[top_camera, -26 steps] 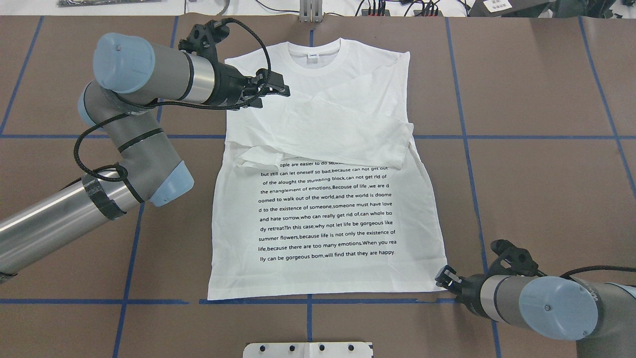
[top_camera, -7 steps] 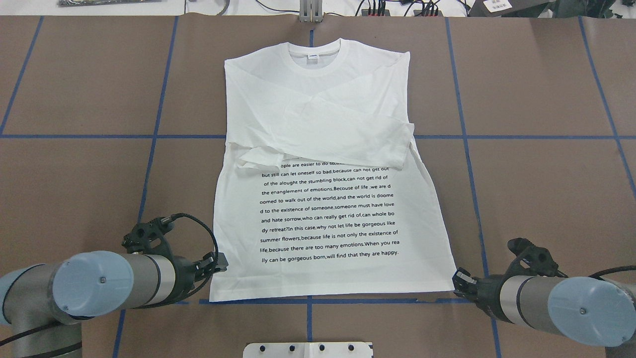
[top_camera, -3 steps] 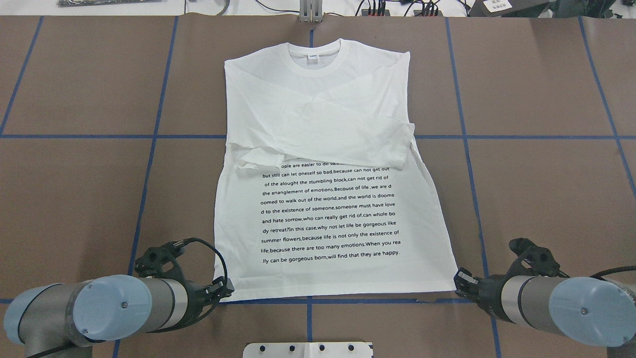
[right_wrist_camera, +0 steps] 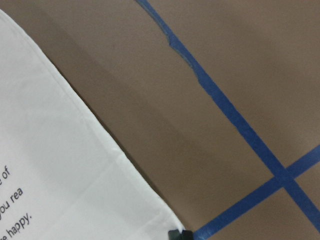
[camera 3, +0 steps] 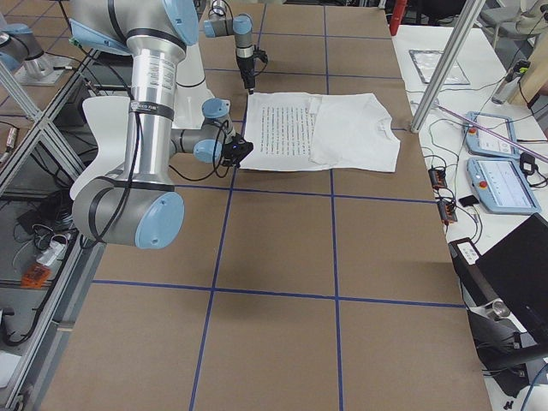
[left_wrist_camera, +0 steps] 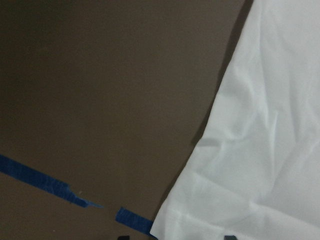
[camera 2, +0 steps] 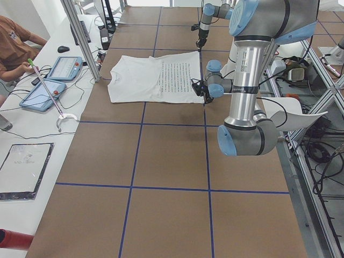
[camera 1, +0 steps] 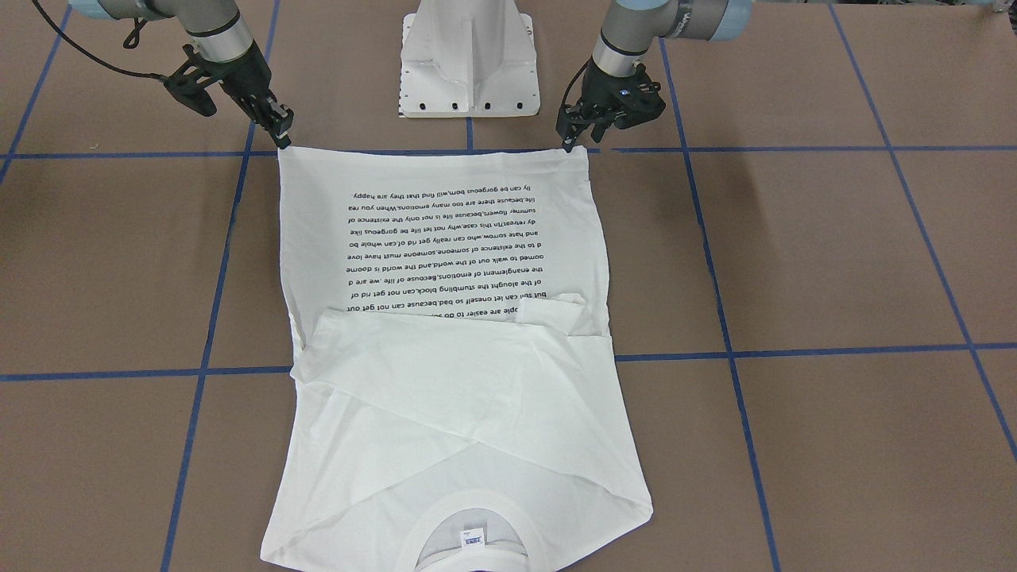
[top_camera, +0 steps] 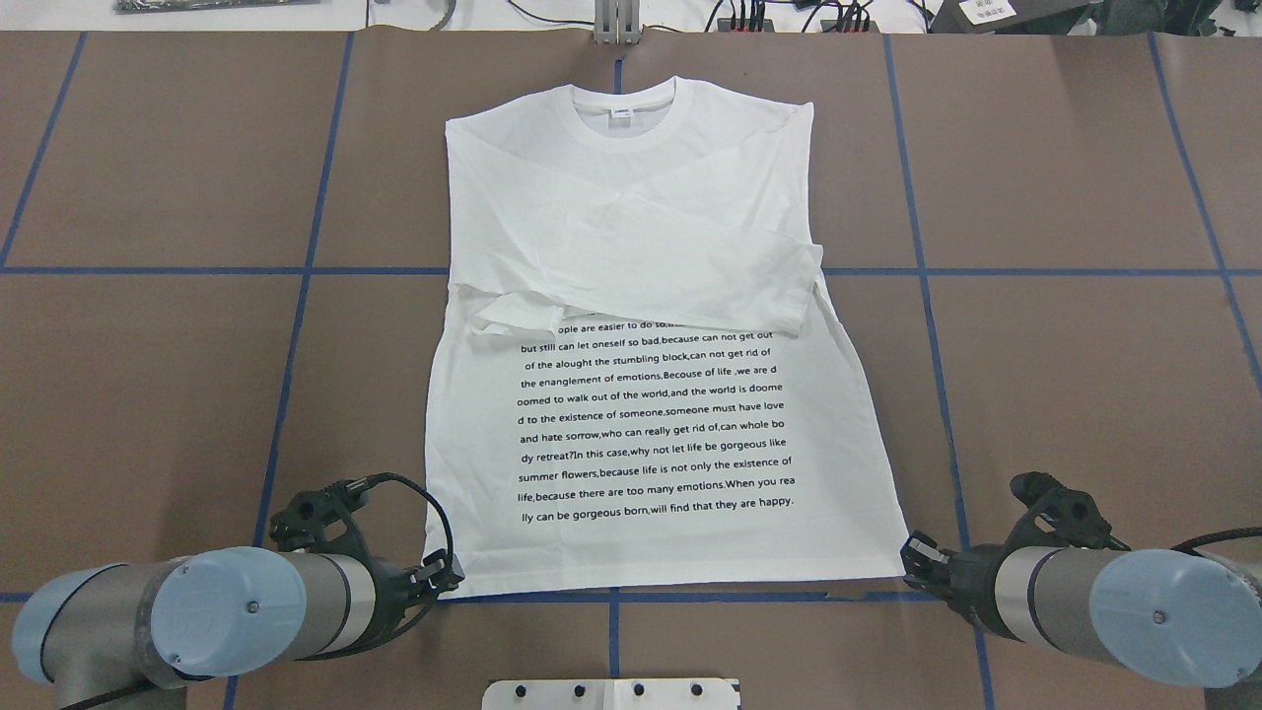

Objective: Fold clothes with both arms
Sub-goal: 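Grasp both hem corners nearest the robot with the left and right grippers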

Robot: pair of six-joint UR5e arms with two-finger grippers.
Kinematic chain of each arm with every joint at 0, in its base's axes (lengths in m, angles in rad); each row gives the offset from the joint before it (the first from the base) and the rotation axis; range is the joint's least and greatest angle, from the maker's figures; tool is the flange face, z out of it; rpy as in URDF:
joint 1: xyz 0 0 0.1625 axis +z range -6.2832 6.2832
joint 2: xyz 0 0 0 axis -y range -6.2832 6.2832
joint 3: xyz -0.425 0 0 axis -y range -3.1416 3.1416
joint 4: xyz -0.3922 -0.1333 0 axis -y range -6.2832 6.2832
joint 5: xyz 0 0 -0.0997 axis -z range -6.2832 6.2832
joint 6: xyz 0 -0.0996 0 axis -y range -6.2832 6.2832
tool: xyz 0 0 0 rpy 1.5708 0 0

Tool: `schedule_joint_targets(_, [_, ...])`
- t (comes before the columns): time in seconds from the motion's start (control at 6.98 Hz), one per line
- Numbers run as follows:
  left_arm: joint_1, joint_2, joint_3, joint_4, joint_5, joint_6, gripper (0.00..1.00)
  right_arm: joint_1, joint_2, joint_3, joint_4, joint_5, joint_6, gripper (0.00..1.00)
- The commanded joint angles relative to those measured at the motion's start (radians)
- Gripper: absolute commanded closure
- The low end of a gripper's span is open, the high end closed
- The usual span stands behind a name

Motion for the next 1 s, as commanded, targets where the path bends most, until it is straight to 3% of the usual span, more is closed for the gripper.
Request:
schedule_joint_targets(0.0, [0.002,-0.002,0.017,0.001,0.012,0.0,0.32,0.0,0.0,0.0,0.0,0.0,0.0,1.0])
schedule_joint_targets(0.29, [0.0,-0.005,0.025,0.001,0.014,0.0,0.39,0.0,0.0,0.002,0.0,0.0,0.0,1.0])
schedule_joint_targets(0.43, [0.0,-0.005,0.025,0.001,0.014,-0.001,0.49,0.0,0.0,0.006,0.0,0.0,0.0,1.0])
schedule_joint_targets(0.57, [0.0,-0.005,0.023,0.001,0.014,-0.003,0.81,0.0,-0.006,0.006,0.0,0.0,0.0,1.0])
schedule_joint_targets(0.72, [0.0,-0.005,0.023,0.001,0.014,-0.003,1.0,0.0,-0.006,0.006,0.0,0.0,0.0,1.0])
schedule_joint_targets(0.86, [0.0,-0.006,0.02,0.001,0.014,-0.003,1.0,0.0,-0.006,0.006,0.0,0.0,0.0,1.0])
